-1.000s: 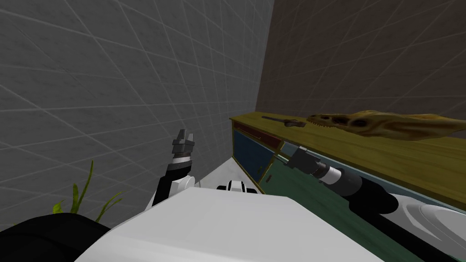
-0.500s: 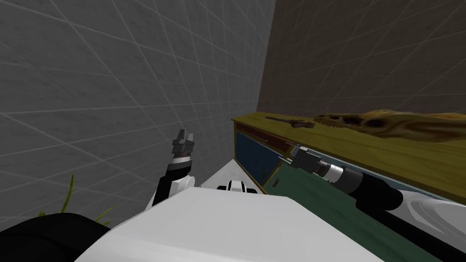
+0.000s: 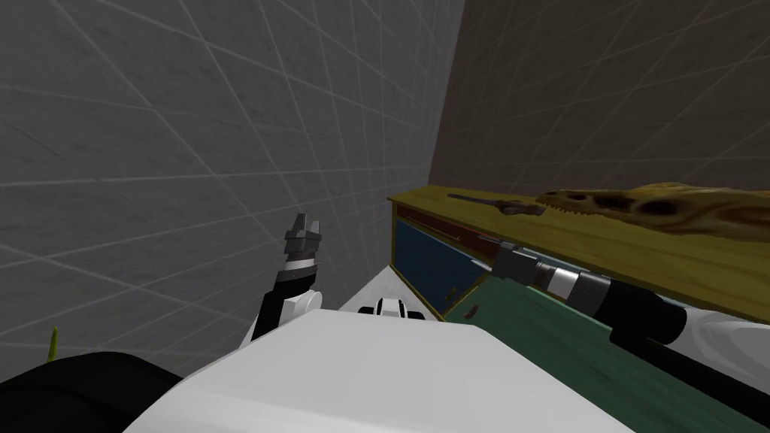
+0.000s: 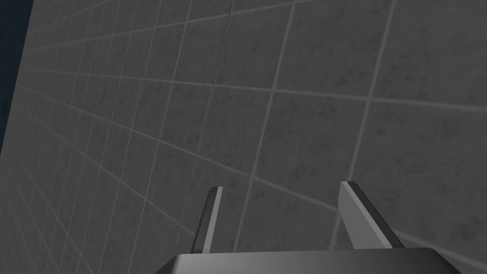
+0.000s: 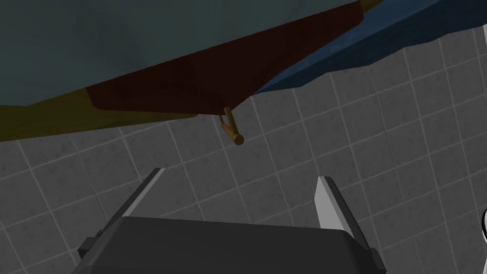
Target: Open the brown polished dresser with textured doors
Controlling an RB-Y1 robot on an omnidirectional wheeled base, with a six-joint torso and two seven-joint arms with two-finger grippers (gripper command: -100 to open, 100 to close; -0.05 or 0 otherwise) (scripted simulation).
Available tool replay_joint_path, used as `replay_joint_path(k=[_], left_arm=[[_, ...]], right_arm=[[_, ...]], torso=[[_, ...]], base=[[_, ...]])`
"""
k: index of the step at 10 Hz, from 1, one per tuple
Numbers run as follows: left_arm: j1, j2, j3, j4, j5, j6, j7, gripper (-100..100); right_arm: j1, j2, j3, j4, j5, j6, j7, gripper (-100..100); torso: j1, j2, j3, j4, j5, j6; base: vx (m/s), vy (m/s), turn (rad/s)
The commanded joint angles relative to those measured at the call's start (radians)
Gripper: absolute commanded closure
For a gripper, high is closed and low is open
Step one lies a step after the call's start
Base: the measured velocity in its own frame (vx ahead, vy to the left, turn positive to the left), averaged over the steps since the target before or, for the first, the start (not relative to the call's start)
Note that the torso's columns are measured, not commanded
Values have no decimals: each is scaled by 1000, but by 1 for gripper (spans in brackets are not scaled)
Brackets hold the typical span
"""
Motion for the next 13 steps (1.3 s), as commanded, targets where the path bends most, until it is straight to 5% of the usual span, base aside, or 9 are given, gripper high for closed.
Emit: replay_joint_path(k=[1,5,7,8,13], left_arm=[[0,0,0,0,0,0,0,0],[0,0,0,0,0,0,0,0],[0,0,0,0,0,0,0,0],[0,0,0,0,0,0,0,0],[-1,0,0,0,0,0,0,0]], right_arm=[[18,-50,-30,14,59,13,27,-100],[44,-115,-73,29,136,22,69,-100],[42,-106,-69,25,126,22,62,-100],[42,-106,-69,25,126,22,62,100],[51,-112,-83,-5,128,16,47,100]], torso=[[0,0,0,0,0,0],[0,-1,0,0,0,0],[-2,1,0,0,0,0],[-3,2,1,1,-1,0],[3,2,1,1,1,0]], base=[[79,120,-43],[66,111,-36],[20,35,-4],[4,6,1],[-110,121,-50]])
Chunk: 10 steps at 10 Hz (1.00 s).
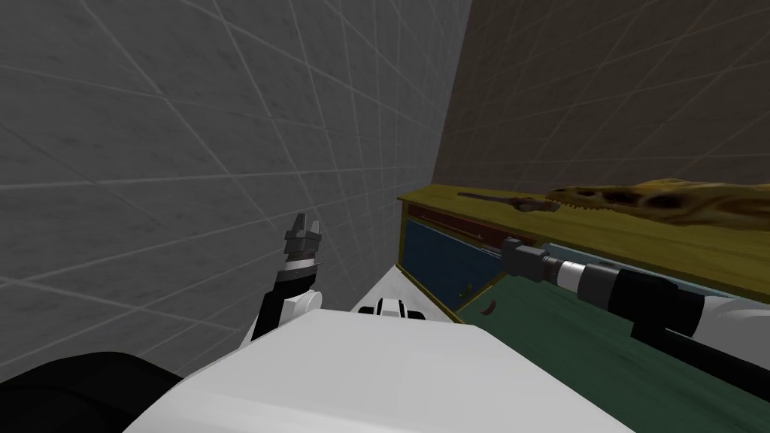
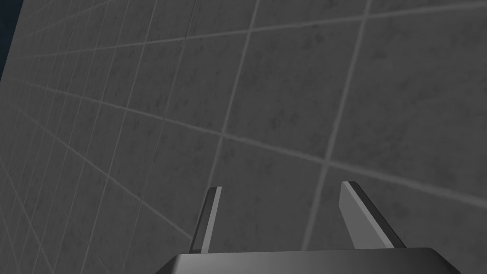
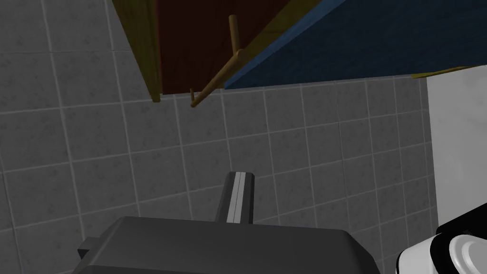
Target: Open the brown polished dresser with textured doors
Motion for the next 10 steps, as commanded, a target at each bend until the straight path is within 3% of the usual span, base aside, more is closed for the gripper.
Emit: replay_joint_path(k=[1,2,6,7,8,9,10], left_arm=[[0,0,0,0,0,0,0,0],[0,0,0,0,0,0,0,0],[1,1,1,0,0,0,0,0],[1,0,0,0,0,0,0,0],[0,0,0,0,0,0,0,0],[0,0,0,0,0,0,0,0],[0,0,0,0,0,0,0,0]], right_arm=[[0,-1,2,6,7,0,4,-100],[0,-1,3,7,9,1,5,-100],[-2,-1,7,20,16,0,15,-100],[-7,17,36,34,26,13,35,-100],[-7,4,25,29,25,8,20,-100],[-6,5,29,30,26,10,22,100],[-4,7,27,18,25,7,19,100]], torso=[[-6,-6,-4,-2,-2,0],[-13,-12,-8,-4,-4,-1],[-2,-3,-2,-1,-1,0],[3,2,1,0,0,0],[5,0,1,0,1,0],[3,-1,-1,0,1,-2],[-1,-1,-1,0,0,-1]], base=[[45,-67,36],[106,-101,41],[118,-115,31],[92,8,92],[53,8,5],[0,0,0],[-101,79,-58]])
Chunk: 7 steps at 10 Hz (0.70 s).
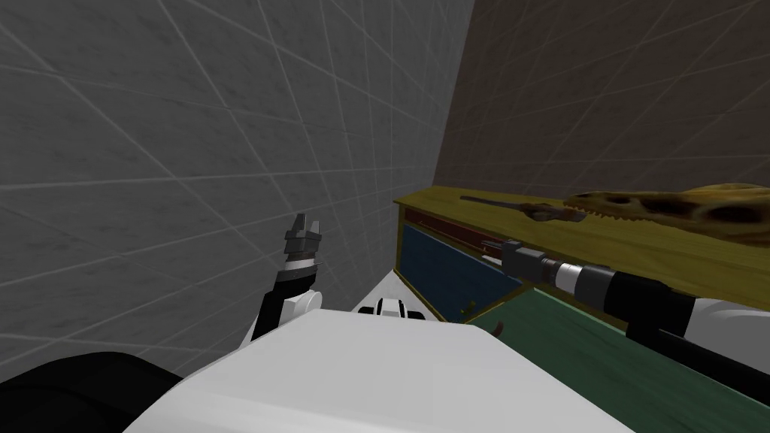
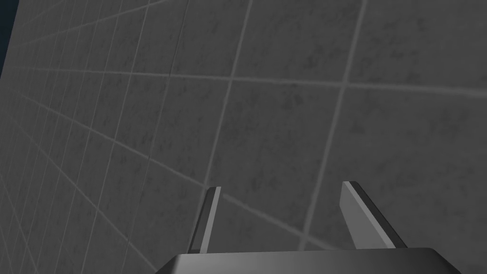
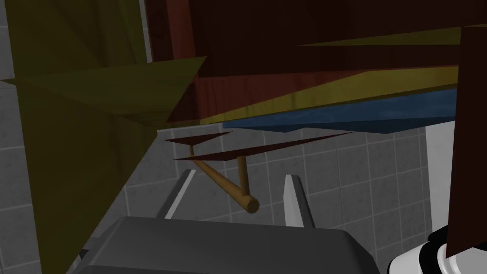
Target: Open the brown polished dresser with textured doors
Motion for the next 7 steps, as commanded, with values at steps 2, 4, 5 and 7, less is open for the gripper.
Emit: replay_joint_path(k=[2,4,5,7], left_arm=[[0,0,0,0,0,0,0,0],[0,0,0,0,0,0,0,0],[0,0,0,0,0,0,0,0],[0,0,0,0,0,0,0,0]], right_arm=[[5,4,-3,-20,-2,-4,-5,100],[6,2,0,-22,0,-4,-9,100],[7,-19,-27,-27,-13,-21,-35,-100],[6,-40,-58,-33,-27,-34,-61,-100]], torso=[[6,5,4,1,1,1],[4,2,1,2,3,0],[-2,-2,-2,2,3,1],[-5,-5,-3,-1,-1,1]], base=[[-128,145,-44],[-116,119,-33],[-10,19,-61],[14,-2,-61]])
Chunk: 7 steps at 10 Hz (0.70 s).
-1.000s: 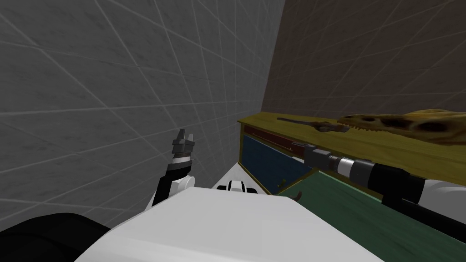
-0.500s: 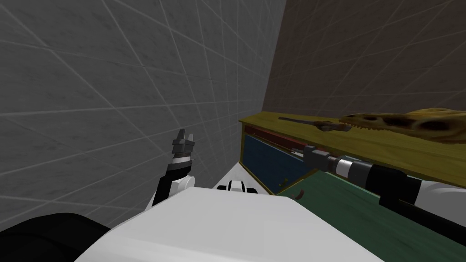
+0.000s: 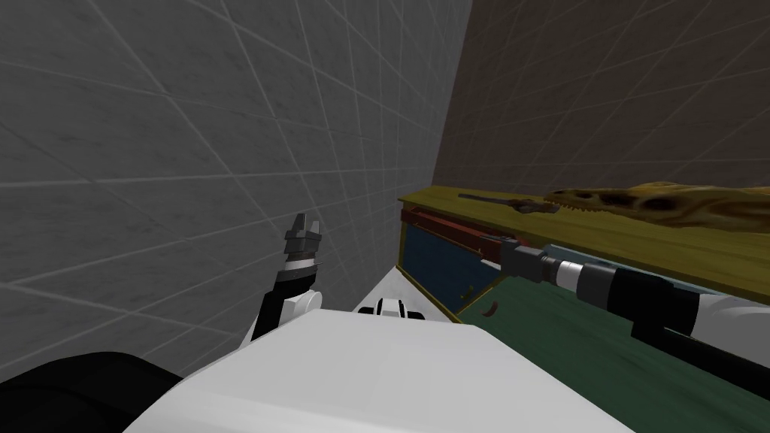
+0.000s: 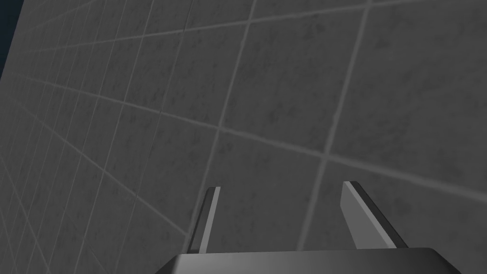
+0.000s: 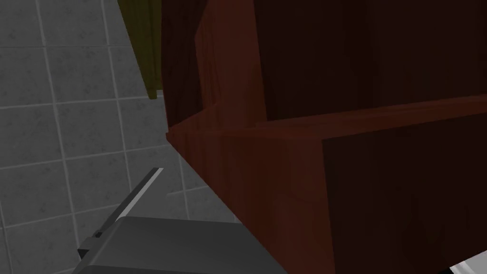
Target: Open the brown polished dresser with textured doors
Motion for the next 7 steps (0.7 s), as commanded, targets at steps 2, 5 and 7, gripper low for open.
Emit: replay_joint_path(k=[2,5,7], left_arm=[[0,0,0,0,0,0,0,0],[0,0,0,0,0,0,0,0],[0,0,0,0,0,0,0,0]], right_arm=[[-3,-54,-78,-15,-31,-31,-69,-100],[-7,-84,-106,-21,-41,-39,-102,-100],[-8,-85,-107,-21,-42,-40,-105,0]], torso=[[3,3,2,0,1,0],[4,5,3,1,1,0],[3,5,3,1,0,0]], base=[[21,-2,-69],[13,1,-53],[0,0,0]])
